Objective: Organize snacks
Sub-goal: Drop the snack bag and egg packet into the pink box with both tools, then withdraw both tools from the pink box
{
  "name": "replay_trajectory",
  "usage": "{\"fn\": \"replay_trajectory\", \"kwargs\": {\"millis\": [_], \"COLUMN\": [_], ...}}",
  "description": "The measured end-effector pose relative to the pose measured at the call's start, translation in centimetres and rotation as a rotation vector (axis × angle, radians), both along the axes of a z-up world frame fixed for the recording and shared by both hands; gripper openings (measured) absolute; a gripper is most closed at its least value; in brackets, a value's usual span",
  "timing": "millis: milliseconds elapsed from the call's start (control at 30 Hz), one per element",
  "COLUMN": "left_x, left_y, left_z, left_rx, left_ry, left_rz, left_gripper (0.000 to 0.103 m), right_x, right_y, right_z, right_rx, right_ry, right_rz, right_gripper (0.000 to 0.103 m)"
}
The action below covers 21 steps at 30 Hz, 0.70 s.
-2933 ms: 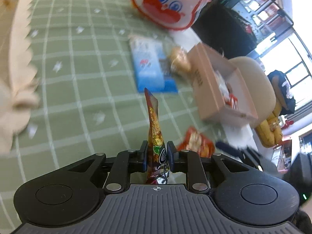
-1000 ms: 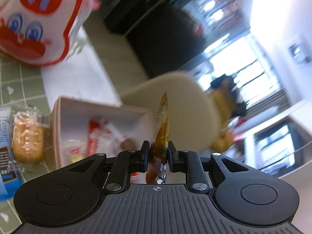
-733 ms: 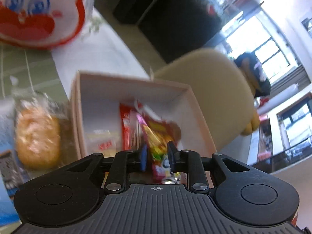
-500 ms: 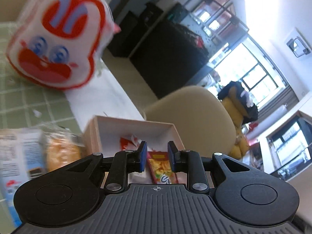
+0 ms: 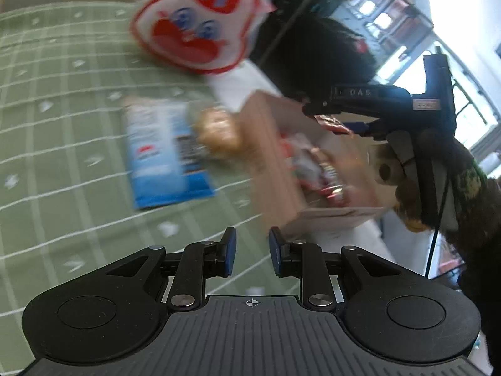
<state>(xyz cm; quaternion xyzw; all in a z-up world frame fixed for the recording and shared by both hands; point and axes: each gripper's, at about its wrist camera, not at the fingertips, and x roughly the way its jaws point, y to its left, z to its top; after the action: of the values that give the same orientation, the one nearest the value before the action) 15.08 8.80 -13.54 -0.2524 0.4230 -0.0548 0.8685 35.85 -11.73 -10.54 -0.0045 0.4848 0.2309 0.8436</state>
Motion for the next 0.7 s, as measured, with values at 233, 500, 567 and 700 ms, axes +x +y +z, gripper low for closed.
{"fn": "replay_trajectory", "kwargs": {"millis": [233,500,567,700], "left_x": [-0.4,0.2,0.1,-0.6], "left_y": [3.9,4.0,4.2,5.1], "left_z": [-1.9,-2.7,-2.8,-2.9], "left_rx": [-0.028,0.010,0.036,0.024], "left_ry": [0.044,0.054,0.059,0.059], "left_rz": [0.105,0.134,0.143,0.164], "left_gripper": [0.026,0.026,0.026,0.026], "right_x": [0.2,-3.8,-5.2,-7.1], "right_y": [-0.4,1.2,3.3,8.2], "right_z": [-1.1,1.9,2.1,1.4], "right_rx": [0.060,0.008,-0.003,-0.036], "right_ry": [0.041,-0.089,-0.102,-0.120], "right_rz": [-0.019,0.037,0.103,0.197], "right_gripper": [0.075,0.076,0.076,0.076]}}
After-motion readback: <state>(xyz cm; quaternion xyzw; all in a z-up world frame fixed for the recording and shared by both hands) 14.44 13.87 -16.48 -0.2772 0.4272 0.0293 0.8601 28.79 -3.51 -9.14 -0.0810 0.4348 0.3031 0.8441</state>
